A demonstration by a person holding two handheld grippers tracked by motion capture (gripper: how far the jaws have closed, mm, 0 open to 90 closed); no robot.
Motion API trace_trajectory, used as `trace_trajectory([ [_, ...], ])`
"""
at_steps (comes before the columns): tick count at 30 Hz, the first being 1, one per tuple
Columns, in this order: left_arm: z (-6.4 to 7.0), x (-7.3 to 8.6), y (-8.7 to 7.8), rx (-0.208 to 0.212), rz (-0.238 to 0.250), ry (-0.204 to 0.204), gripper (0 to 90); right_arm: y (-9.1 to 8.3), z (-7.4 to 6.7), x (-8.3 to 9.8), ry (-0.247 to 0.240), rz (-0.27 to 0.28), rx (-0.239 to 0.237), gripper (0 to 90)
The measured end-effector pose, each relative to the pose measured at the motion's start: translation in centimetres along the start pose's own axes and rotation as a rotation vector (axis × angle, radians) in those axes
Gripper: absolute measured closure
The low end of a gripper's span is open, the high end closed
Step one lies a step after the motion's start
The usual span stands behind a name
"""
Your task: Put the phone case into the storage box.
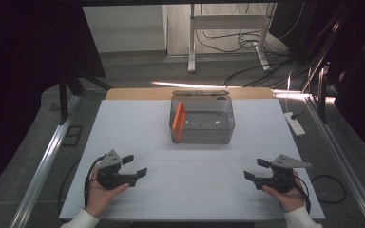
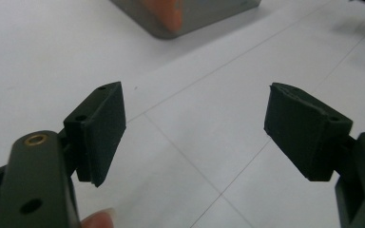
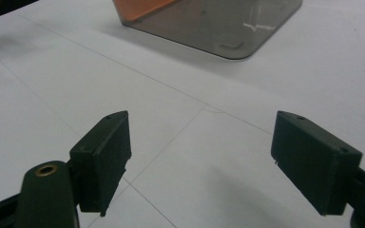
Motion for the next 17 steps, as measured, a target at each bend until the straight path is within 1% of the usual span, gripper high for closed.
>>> trace_trajectory([
  [3, 0.05, -0.05, 0.03, 0.002, 0.004, -0.009, 23.0, 0.03, -0.11, -0.01, -0.008, 0.003, -0.006, 21.0],
  [8, 0.24, 0.1, 0.3, -0.006, -0.008, -0.008, 23.0, 0.06, -0.27, -0.07, -0.032, 0.005, -0.002, 20.8],
  [12, 0.32, 0.09, 0.33, -0.008, -0.008, -0.007, 22.9, 0.03, -0.2, -0.05, -0.031, 0.012, -0.007, 20.8],
  [15, 0.26, 0.15, 0.26, -0.036, -0.004, 0.002, 23.0, 0.04, -0.17, -0.04, -0.034, 0.011, -0.009, 20.7],
  [17, 0.19, 0.21, 0.21, -0.042, -0.004, 0.001, 22.9, 0.11, -0.16, -0.05, -0.04, 0.006, -0.008, 20.6],
])
Point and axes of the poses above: each handheld gripper's, and its own axes: y roughly forward along the jaws, x roughly out of its underside, z roughly to its right, the point moved 3 cm from there along y, roughly forward along the jaws, and after that the axes turned 10 degrees about -z, right-handed, at the moved point
